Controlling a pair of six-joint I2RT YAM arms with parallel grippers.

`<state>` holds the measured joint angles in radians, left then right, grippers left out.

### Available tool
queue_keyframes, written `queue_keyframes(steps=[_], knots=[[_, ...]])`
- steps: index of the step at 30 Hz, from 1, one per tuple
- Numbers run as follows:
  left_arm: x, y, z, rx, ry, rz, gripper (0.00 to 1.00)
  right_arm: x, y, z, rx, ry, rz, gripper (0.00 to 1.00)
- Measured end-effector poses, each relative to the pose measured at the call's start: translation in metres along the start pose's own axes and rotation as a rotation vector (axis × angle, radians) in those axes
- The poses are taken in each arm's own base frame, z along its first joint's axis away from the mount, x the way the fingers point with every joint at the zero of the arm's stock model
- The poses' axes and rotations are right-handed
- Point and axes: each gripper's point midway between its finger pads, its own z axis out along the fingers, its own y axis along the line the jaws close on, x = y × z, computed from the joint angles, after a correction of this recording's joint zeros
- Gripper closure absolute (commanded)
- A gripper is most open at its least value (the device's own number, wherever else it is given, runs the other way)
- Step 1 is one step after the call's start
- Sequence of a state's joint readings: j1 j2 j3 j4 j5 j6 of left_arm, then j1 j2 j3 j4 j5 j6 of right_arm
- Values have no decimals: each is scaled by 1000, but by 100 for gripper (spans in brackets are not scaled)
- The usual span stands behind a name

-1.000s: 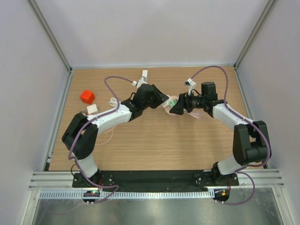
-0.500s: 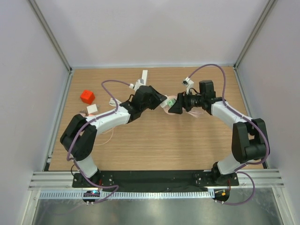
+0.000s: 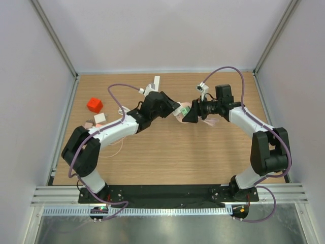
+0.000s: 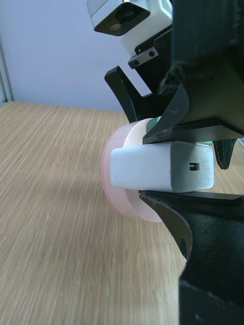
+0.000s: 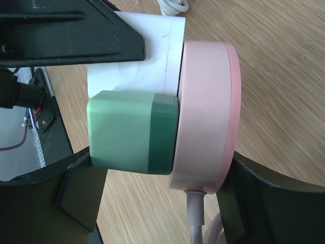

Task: Pull the plug off the socket

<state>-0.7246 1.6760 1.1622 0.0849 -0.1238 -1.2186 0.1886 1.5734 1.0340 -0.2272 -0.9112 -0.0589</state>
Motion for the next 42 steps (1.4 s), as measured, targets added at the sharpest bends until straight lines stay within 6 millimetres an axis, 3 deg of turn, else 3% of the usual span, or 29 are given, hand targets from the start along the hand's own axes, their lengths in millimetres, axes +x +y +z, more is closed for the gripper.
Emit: queue_keyframes(steps=[4,8,15,17,25,28,37,42], knots=[[-3,-2,-7,6,3,2,100,-3,4,-1,-28,-7,-17,25],[-4,-4,-14,13,4,1,100,-4,9,-3,-62,-15,-19,15],[-5,-7,-17,28,4,-1,100,-7,13,-7,-98,-28,-7,10],[-6,-7,-17,29,1,-2,100,-8,14,-8,-108,-32,-1,3],[-11,-7,-17,28,-9,-10,100,-7,9,-13,-107,-48,31,2],[-12,-7,-18,28,-9,-11,100,-7,9,-13,-106,-49,32,7],[-13,-11,-20,36,-12,-28,100,-7,4,-12,-73,-48,51,41],[-13,-11,-19,41,-13,-53,100,-7,0,-10,-44,-44,66,49]])
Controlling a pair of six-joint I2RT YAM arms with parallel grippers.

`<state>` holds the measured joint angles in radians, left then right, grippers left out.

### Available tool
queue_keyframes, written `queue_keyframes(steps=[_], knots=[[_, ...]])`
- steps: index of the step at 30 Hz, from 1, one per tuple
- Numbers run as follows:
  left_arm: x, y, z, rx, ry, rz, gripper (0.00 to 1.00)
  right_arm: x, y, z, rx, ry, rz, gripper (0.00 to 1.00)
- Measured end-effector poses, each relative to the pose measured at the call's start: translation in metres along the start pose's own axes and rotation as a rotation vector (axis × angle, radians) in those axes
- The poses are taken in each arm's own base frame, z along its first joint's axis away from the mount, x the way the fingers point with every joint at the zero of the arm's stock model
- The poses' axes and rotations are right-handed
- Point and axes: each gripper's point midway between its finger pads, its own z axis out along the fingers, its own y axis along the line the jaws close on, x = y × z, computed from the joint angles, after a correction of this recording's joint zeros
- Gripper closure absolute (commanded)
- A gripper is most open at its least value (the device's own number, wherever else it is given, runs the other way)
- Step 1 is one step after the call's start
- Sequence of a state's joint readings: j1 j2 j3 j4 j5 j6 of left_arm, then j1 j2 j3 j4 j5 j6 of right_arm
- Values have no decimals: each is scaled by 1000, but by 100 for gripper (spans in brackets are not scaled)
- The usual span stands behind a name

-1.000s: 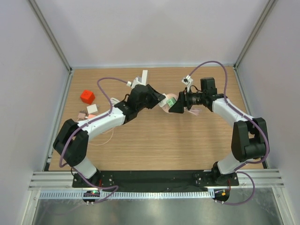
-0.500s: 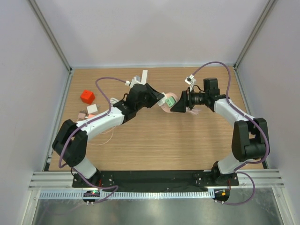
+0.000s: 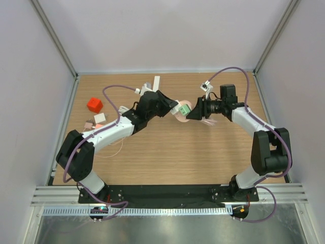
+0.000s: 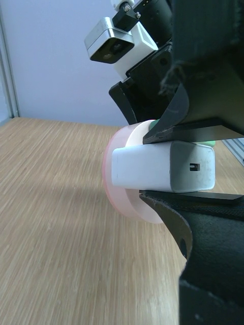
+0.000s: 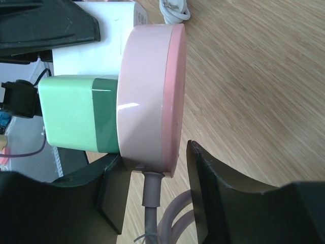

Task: Pull the plug off the socket

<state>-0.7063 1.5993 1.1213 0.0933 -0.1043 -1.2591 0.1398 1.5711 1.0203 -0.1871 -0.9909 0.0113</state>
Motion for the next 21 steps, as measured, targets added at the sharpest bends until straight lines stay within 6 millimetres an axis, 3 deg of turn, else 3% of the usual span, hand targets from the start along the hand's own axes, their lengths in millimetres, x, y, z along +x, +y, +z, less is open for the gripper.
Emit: queue_keyframes(steps=[3,4,14,21], knots=[[0,0,0,-2,-1,-7,100,-1,1,3,7,0,4,69],[-1,1,0,-5,-5,-13,100,-1,0,4,13,-2,-1,99],[-3,10,0,-25,-22,-19,100,-4,-12,6,142,-22,-30,99],[-1,7,-22,-64,-7,-68,100,-6,2,0,188,-53,-83,99]])
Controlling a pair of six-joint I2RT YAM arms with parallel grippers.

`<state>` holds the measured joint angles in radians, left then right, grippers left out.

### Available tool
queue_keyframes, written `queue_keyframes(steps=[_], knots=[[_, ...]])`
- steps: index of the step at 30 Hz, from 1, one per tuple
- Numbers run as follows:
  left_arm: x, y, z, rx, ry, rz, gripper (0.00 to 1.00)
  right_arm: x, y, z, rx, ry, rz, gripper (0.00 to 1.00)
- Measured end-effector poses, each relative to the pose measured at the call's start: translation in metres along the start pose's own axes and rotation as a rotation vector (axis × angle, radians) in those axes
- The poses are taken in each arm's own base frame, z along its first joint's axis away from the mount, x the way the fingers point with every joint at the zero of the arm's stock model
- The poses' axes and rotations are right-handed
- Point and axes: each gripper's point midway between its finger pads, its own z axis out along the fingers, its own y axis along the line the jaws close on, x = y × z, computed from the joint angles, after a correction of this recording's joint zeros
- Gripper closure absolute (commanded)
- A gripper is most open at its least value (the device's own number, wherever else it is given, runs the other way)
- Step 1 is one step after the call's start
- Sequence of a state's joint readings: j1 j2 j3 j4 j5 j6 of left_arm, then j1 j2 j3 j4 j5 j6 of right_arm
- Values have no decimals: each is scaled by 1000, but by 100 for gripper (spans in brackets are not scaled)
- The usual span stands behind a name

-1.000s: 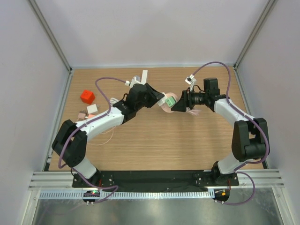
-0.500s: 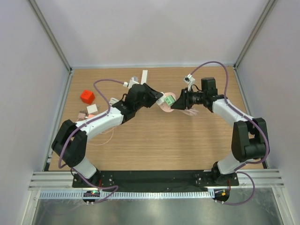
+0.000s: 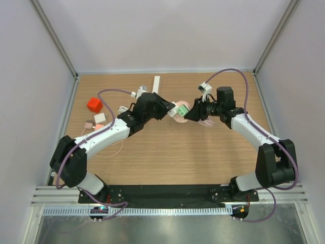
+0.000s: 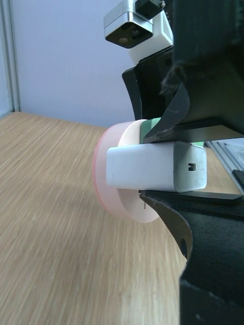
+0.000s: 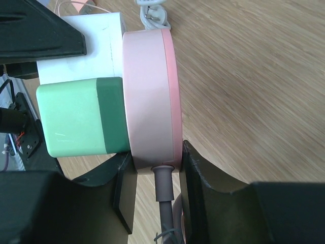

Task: Pull the plug off the socket

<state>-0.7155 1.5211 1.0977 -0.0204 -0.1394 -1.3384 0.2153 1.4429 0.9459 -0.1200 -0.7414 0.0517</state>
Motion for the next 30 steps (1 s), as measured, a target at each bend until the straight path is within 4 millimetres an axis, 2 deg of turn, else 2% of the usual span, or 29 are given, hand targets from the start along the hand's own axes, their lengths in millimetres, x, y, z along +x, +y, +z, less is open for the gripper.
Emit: queue_keyframes(steps=[7,12,17,23,24,26,29,30], knots=[[0,-7,-8,76,144,2,100,-7,2,-2,2,-26,-26,99],[2,-2,-9,132,240,-22,100,-8,1,-3,9,-40,-39,99],[7,10,-11,52,242,-13,100,3,0,-2,9,-21,-19,99],[-1,-5,-26,-28,144,183,100,-6,7,-1,-31,-51,-31,99],[-4,-6,-30,-40,132,237,100,-8,-2,-1,23,-62,-30,99],[-14,-2,-44,-48,116,308,100,-8,-42,-13,181,-80,18,99],[-20,4,-57,19,143,306,100,-2,-90,-35,363,-96,85,99],[-18,9,-59,32,165,297,100,1,-99,-41,403,-96,101,99]])
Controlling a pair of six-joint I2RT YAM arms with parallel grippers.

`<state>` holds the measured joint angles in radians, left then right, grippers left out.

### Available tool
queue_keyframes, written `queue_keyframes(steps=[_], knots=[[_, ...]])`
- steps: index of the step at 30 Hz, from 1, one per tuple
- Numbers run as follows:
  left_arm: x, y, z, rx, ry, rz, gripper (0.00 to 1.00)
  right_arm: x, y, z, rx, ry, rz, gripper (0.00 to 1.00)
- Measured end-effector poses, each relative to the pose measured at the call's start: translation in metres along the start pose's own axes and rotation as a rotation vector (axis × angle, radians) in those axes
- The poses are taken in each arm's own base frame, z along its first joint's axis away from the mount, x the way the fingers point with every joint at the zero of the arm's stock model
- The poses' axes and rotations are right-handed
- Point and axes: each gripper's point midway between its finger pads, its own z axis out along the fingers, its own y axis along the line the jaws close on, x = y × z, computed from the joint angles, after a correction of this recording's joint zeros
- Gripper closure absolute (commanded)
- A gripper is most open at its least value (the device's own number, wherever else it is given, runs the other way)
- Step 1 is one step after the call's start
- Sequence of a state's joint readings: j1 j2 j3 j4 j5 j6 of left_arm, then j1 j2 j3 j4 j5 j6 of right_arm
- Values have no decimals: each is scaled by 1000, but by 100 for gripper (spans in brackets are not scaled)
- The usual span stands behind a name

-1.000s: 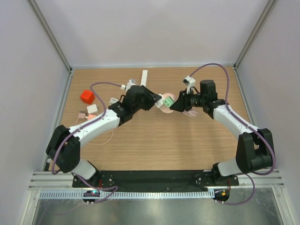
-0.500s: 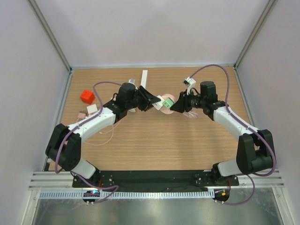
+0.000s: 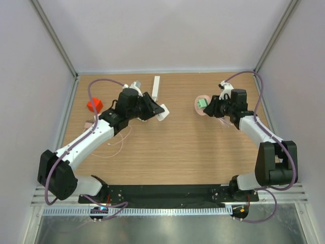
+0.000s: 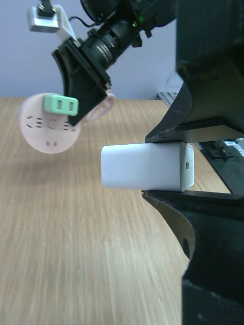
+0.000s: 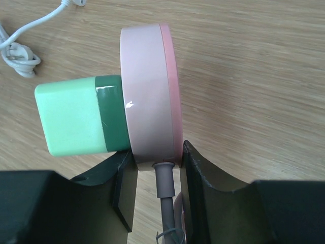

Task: Pull the plug off the socket

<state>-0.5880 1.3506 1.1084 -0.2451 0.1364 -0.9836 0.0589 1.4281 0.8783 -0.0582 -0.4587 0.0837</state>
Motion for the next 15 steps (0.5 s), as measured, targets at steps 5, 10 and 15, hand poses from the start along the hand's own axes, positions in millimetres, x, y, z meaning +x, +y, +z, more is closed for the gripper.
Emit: queue_keyframes(steps=[5,10,15], knots=[[15,17,2,-37,62,19,100,4,-6,-1,21,6,18,99],[-16,58,-23,-153,-45,9,100,3,1,-3,-38,7,44,99],[-67,171,-74,-318,-290,-211,100,3,7,-5,-94,8,55,99]])
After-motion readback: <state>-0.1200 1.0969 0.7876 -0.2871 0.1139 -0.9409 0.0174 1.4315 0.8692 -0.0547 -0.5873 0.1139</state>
